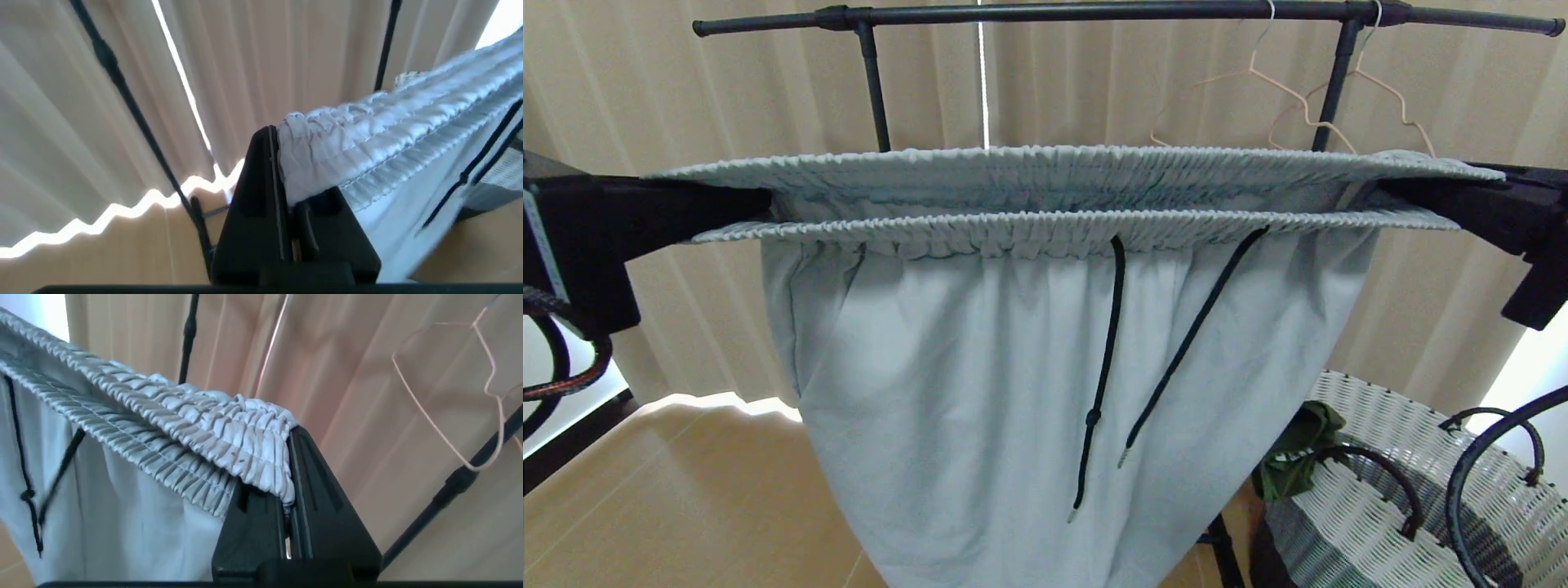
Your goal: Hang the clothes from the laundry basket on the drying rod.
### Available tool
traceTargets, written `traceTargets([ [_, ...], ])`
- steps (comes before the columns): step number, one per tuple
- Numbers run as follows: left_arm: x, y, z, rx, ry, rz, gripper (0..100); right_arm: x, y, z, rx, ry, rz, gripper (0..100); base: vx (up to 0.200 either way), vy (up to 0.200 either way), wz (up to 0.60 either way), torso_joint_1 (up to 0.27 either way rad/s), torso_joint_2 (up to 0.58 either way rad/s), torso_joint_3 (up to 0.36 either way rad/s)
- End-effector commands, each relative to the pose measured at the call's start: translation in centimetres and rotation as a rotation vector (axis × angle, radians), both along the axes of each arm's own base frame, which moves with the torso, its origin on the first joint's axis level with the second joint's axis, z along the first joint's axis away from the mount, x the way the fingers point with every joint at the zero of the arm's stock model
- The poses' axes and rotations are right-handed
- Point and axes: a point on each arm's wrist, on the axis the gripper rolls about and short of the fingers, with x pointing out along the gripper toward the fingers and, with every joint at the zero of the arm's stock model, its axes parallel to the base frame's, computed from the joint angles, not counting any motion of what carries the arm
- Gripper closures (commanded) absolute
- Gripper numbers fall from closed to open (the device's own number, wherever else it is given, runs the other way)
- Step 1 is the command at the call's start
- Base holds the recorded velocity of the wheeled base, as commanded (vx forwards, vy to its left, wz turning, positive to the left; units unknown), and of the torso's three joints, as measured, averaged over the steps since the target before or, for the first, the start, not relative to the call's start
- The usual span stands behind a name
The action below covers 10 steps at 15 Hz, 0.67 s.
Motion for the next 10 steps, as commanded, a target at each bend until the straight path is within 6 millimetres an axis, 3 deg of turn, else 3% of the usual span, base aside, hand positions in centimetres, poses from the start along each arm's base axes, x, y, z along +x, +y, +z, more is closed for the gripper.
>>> traceTargets([
  [1, 0.2, -0.1, 0.1, 0.001, 0.002, 0.006, 100, 2.0, 1.0, -0.7, -0.023, 0.042, -0.004, 100, 0.0, 0.0, 0.0, 0.0, 0.0, 0.0],
  [4, 1.7, -0.1, -0.7, 0.019, 0.041, 0.056, 100, 4.0, 2.1, -2.3, -0.054, 0.112, -0.004, 100, 0.0, 0.0, 0.0, 0.0, 0.0, 0.0],
  [10, 4.2, -1.4, -0.3, -0.071, -0.011, 0.074, 100, 4.7, 2.4, -0.9, -0.001, 0.033, 0.001, 100, 0.0, 0.0, 0.0, 0.0, 0.0, 0.0],
])
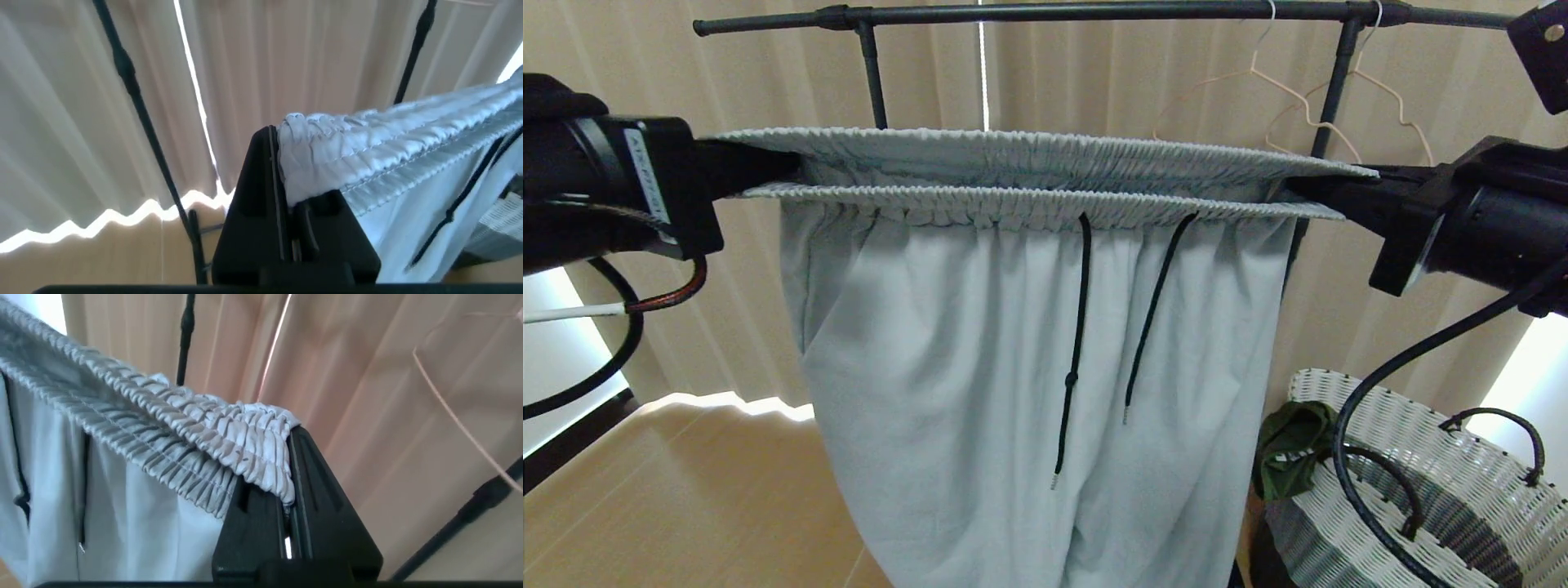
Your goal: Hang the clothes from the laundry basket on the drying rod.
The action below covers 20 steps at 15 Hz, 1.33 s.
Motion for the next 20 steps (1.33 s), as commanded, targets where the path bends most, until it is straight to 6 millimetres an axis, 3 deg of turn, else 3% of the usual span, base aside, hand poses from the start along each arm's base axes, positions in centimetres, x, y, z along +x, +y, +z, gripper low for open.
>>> traceTargets([
  [1, 1.1, -0.8, -0.7, 0.019, 0.03, -0.004, 100, 0.2, -0.3, 0.1, 0.0, -0.005, -0.018, 100, 0.0, 0.0, 0.0, 0.0, 0.0, 0.0],
  [4, 1.9, -1.7, -0.4, 0.005, 0.005, -0.029, 100, 0.9, -1.5, 1.5, 0.022, -0.049, -0.072, 100, 0.0, 0.0, 0.0, 0.0, 0.0, 0.0],
  [7, 3.1, -2.6, -0.8, -0.098, 0.033, -0.021, 100, 3.1, -1.1, 0.1, 0.007, 0.009, -0.096, 100, 0.0, 0.0, 0.0, 0.0, 0.0, 0.0],
  [11, 3.1, -2.7, -0.8, -0.121, 0.042, -0.025, 100, 3.7, -2.1, 0.5, 0.012, -0.001, -0.145, 100, 0.0, 0.0, 0.0, 0.0, 0.0, 0.0],
  [14, 3.5, -3.1, -1.1, -0.111, 0.052, -0.029, 100, 2.0, -3.2, 1.3, 0.018, -0.015, -0.165, 100, 0.0, 0.0, 0.0, 0.0, 0.0, 0.0],
  [17, 4.7, -3.9, -0.9, -0.088, 0.044, -0.03, 100, -1.0, -4.1, 2.0, -0.002, 0.025, -0.147, 100, 0.0, 0.0, 0.0, 0.0, 0.0, 0.0],
  [18, 4.7, -3.9, -0.9, -0.088, 0.044, -0.03, 100, -1.0, -4.1, 2.0, -0.002, 0.025, -0.147, 100, 0.0, 0.0, 0.0, 0.0, 0.0, 0.0],
  [20, 5.7, -4.6, 0.3, -0.094, 0.007, -0.027, 100, -4.4, -3.9, 2.2, -0.02, 0.066, -0.063, 100, 0.0, 0.0, 0.0, 0.0, 0.0, 0.0],
])
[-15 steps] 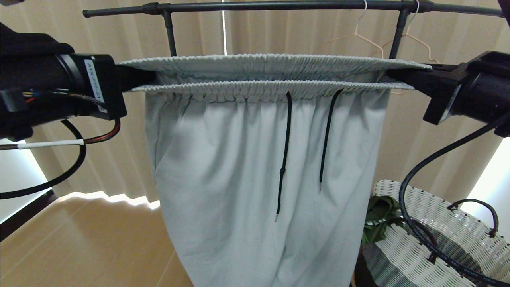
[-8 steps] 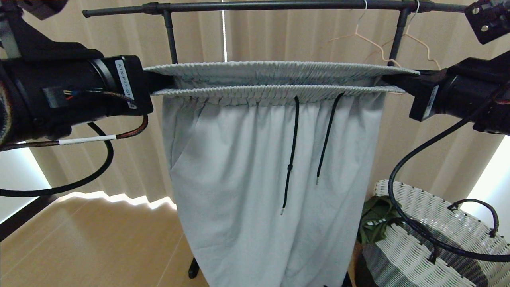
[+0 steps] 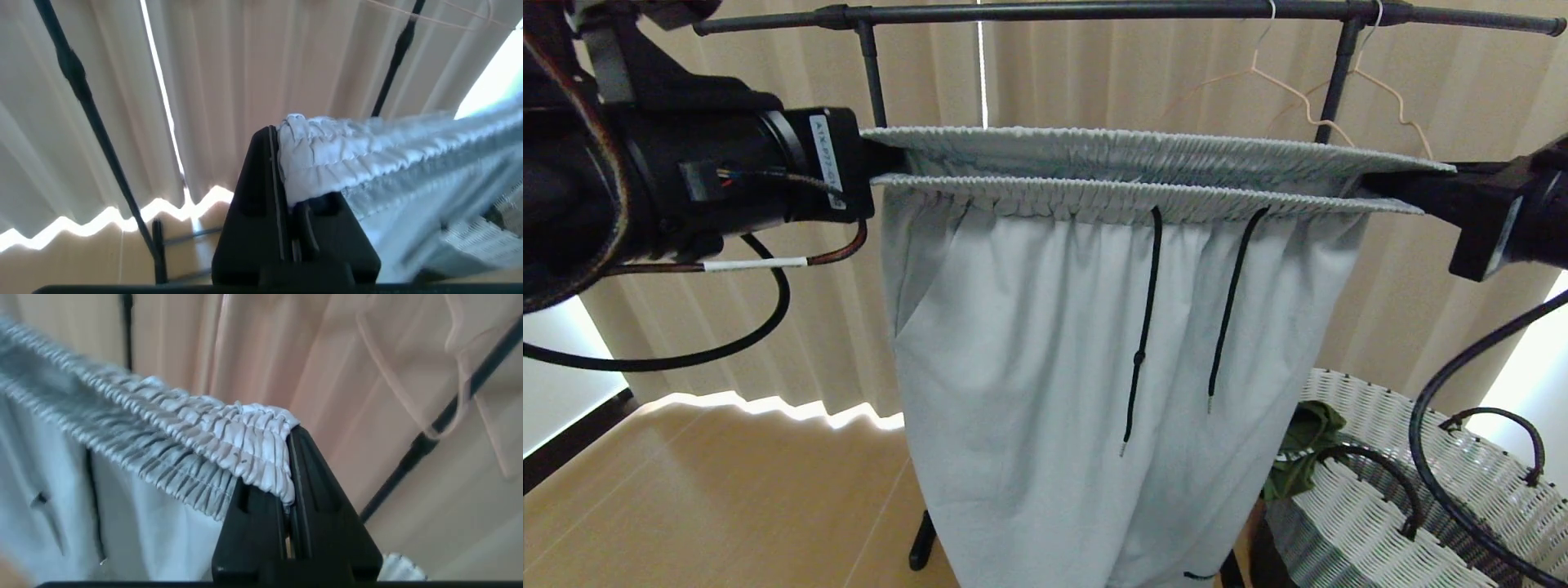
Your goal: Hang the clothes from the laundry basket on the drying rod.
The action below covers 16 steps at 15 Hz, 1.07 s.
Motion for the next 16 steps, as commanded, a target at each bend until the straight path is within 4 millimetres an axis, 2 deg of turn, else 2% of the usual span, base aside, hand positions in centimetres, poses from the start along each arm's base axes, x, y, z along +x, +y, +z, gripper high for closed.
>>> traceTargets([
  [1, 1.3, -0.8, 0.4, -0.001, -0.009, 0.004, 100, -4.1, 0.3, 0.4, 0.007, -0.006, 0.114, 100, 0.0, 0.0, 0.0, 0.0, 0.0, 0.0],
  [4, 1.4, -0.8, 0.5, -0.012, -0.023, 0.014, 100, -4.7, 1.0, -0.8, -0.01, 0.025, 0.166, 100, 0.0, 0.0, 0.0, 0.0, 0.0, 0.0],
  [7, 0.9, -0.4, -0.1, -0.002, -0.002, 0.015, 100, -3.7, 1.3, -1.0, -0.028, 0.04, 0.143, 100, 0.0, 0.0, 0.0, 0.0, 0.0, 0.0],
  [9, -0.8, 0.7, -0.1, 0.008, 0.01, 0.017, 100, -1.9, 0.6, -1.2, -0.065, 0.024, 0.07, 100, 0.0, 0.0, 0.0, 0.0, 0.0, 0.0],
  [13, -5.2, 3.6, 0.1, 0.069, 0.101, 0.004, 100, 2.7, 1.6, -1.2, -0.047, -0.045, 0.027, 100, 0.0, 0.0, 0.0, 0.0, 0.0, 0.0],
  [16, -6.5, 3.7, -0.3, 0.086, 0.125, -0.034, 100, 5.3, 2.7, -0.1, -0.024, -0.094, 0.029, 100, 0.0, 0.0, 0.0, 0.0, 0.0, 0.0],
])
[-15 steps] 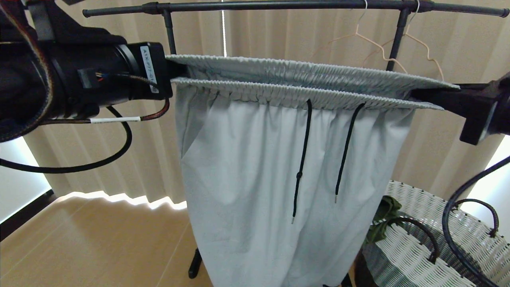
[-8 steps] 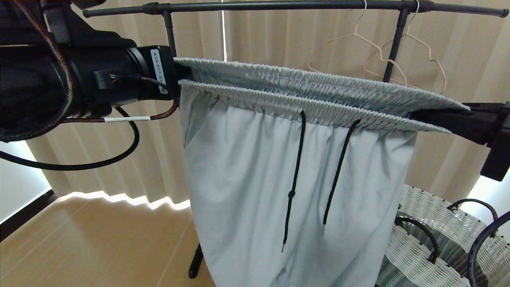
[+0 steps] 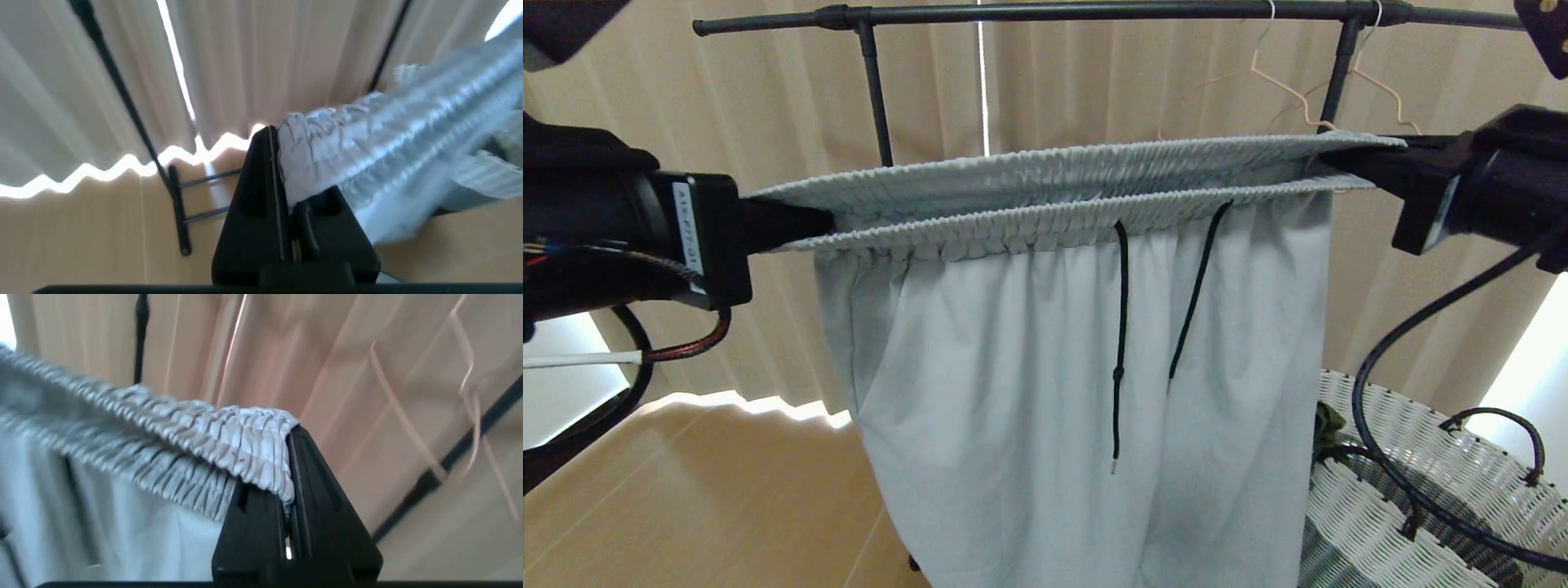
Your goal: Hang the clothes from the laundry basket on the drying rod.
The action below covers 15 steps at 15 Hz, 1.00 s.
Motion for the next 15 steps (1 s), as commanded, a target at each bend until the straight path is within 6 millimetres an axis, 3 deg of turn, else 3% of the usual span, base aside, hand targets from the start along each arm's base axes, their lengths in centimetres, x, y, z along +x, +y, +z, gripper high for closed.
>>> traceTargets([
  [1, -1.6, 0.4, 0.3, -0.014, -0.019, -0.032, 100, 3.1, 1.2, -0.1, -0.001, 0.004, -0.002, 100, 0.0, 0.0, 0.0, 0.0, 0.0, 0.0],
  [5, -3.5, -0.4, -0.1, -0.011, -0.021, -0.144, 100, 5.3, 2.2, -0.5, 0.005, -0.011, 0.027, 100, 0.0, 0.0, 0.0, 0.0, 0.0, 0.0],
  [8, -4.6, -0.5, 0.1, -0.013, -0.04, -0.203, 100, 5.3, 2.2, -0.4, 0.011, -0.024, 0.027, 100, 0.0, 0.0, 0.0, 0.0, 0.0, 0.0],
  [13, -4.0, -0.8, 0.5, -0.008, -0.054, -0.189, 100, 3.7, 1.5, 1.0, 0.021, -0.058, 0.016, 100, 0.0, 0.0, 0.0, 0.0, 0.0, 0.0],
  [15, -2.3, -1.2, 1.6, 0.022, -0.088, -0.141, 100, 2.6, 1.0, 2.4, 0.022, -0.064, 0.015, 100, 0.0, 0.0, 0.0, 0.0, 0.0, 0.0],
])
